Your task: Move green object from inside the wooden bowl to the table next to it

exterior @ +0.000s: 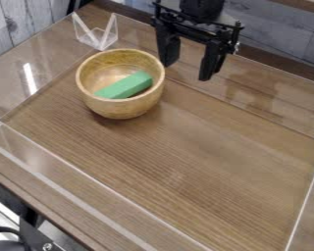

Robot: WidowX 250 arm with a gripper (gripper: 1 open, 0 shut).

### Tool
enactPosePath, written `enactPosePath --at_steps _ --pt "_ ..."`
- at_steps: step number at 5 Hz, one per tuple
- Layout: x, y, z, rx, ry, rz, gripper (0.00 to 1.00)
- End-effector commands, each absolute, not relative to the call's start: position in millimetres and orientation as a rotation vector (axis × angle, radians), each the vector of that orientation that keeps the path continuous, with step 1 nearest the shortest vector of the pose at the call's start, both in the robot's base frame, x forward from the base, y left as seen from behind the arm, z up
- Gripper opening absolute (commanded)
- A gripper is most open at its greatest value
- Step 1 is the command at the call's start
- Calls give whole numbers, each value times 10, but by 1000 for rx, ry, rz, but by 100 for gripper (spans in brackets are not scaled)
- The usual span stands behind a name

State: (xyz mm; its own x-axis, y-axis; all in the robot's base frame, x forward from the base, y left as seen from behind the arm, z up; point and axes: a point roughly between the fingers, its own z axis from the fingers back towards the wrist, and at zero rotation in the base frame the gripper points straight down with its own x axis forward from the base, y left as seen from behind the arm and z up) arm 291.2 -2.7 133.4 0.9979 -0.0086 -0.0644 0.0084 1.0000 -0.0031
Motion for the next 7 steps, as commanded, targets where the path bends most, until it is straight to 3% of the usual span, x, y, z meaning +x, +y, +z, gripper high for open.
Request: enactPosePath --at_steps 1,2,4,7 --pt "2887 89 1168 -4 83 -2 100" --pt "2833 430 1038 -1 82 1 100" --pt "2832 973 986 -20 16 46 100" --pt "2996 1202 928 -30 12 74 100"
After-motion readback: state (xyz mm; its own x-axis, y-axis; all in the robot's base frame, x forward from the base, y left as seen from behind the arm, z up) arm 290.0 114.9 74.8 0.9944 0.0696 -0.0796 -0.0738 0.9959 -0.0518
